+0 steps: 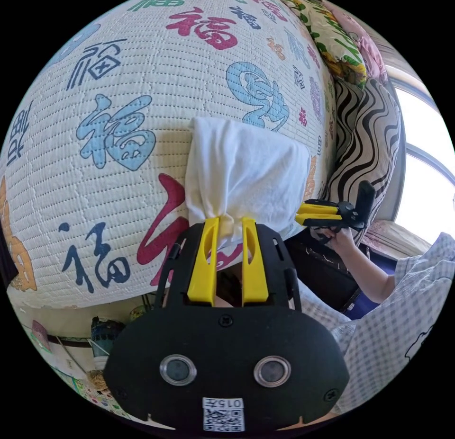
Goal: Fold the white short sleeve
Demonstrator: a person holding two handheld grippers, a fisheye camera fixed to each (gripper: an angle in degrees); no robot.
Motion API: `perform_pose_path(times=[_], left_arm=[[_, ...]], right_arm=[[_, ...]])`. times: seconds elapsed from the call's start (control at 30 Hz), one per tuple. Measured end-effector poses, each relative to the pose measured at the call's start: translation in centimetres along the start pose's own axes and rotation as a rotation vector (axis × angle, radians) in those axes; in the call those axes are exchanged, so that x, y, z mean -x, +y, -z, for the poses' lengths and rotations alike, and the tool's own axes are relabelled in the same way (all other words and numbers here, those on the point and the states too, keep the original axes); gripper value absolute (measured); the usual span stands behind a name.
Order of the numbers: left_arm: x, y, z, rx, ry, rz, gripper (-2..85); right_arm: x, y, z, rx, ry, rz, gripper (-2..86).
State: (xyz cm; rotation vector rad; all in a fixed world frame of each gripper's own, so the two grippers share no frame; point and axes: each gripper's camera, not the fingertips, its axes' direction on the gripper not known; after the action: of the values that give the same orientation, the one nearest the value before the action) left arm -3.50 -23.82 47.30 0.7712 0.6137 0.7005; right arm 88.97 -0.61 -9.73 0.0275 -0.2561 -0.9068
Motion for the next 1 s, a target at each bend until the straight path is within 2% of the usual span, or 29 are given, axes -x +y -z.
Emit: perform_pose_path(times=[0.07,0.23,0.33,0.47,0.6,0.67,0.77,0.87,1.0], left_arm=[[0.3,-0.1,0.4,0.018,-0.015,0.006,5.2],[-0.2,-0.5,0.7,0.06,-0.049,-0.03,2.5],[-0.9,-0.1,1.6,0.04,-0.094,-0.052,2.4],[-0.2,1.2,4.4,-0.01,-0.047,-0.015,4.4],[0.9,2.9,10.0,-0.149,-0.044,-0.016,8.8],[2.8,3.0,13.0,-0.208,0.065,-0.09,12.1],[6.4,1.0,13.8,-0.168,0.209,-0.157,14.8],[8.7,-1.9,12.7,-0.082,0.288,-0.186,15.3],[10.4,-2.9,14.3,-0.076,0.419,-0.199,15.5]], right_arm=[[-0.2,-0.5,-1.0,0.033,-0.008,0.023,2.0],[-2.8,2.3,0.3,-0.038,-0.028,-0.069,0.1],[-3.7,2.8,0.3,0.007,0.026,-0.091,0.4],[-5.9,2.0,3.4,-0.196,-0.077,-0.184,5.4],[-7.7,-0.1,3.9,-0.191,-0.082,-0.19,12.9],[-10.5,-0.5,3.6,-0.216,-0.248,-0.167,13.4],[-14.4,-1.7,2.5,-0.183,-0.476,-0.155,11.9],[-15.3,-4.4,1.5,-0.117,-0.563,-0.09,11.5],[-14.2,-8.2,-0.6,-0.039,-0.606,0.003,11.8]])
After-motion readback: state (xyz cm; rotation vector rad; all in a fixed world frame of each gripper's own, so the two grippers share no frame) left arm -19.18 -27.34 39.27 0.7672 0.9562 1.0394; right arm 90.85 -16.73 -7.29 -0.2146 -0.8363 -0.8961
